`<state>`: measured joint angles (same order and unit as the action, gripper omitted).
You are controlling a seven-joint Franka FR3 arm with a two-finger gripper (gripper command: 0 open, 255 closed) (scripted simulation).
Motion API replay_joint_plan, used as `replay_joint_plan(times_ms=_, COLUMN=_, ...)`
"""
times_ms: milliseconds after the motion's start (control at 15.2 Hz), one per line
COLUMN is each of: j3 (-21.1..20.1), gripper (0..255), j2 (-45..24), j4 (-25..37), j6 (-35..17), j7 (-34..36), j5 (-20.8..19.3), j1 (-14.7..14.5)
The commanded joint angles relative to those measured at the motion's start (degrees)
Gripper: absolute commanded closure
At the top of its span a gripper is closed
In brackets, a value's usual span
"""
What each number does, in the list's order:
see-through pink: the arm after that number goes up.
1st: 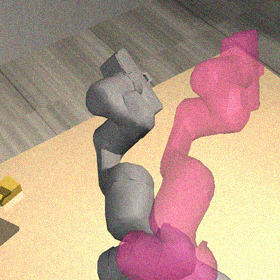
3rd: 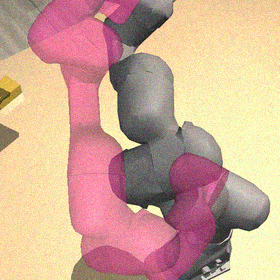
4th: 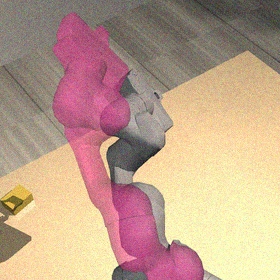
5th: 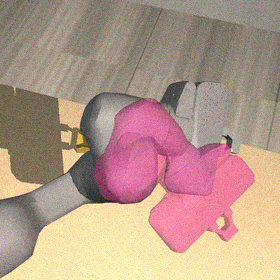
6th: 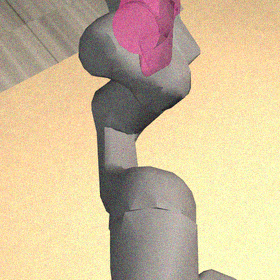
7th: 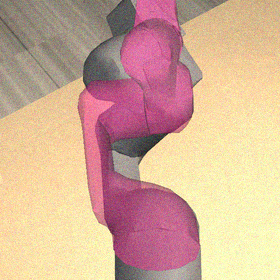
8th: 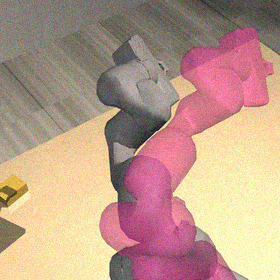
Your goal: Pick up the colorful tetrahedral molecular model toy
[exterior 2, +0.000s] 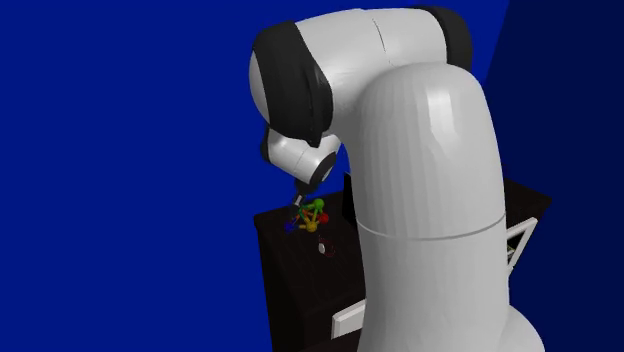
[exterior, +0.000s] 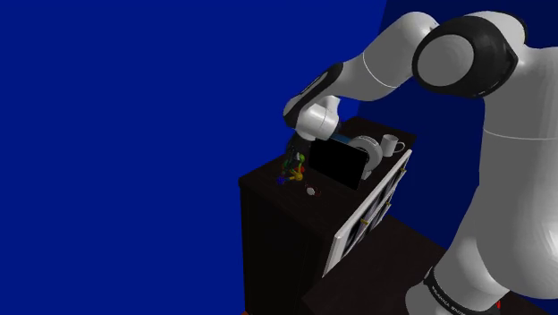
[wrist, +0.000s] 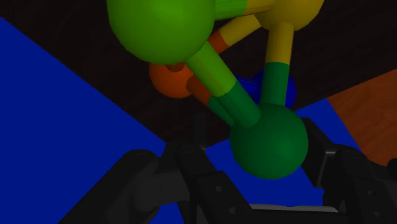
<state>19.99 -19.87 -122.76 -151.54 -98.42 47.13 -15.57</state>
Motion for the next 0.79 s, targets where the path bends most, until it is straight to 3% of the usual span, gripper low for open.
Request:
replay_joint_plan(times_ms=0, j3=0.8, gripper=255, j2=1.4, j4=-0.3, j6=0.7, j7=1.6, j5=-1.8, j1=-0.7)
replay_joint_plan(times_ms=594, j3=3.8, gripper=255, j2=6.7, j4=-0.3, j6=4.6, j7=8.2, j5=-9.2, j1=-2.8)
replay_joint_plan(times_ms=726, j3=3.9, gripper=255, j2=6.8, j4=-0.3, j6=4.7, j7=8.3, j5=-9.3, j1=-2.8)
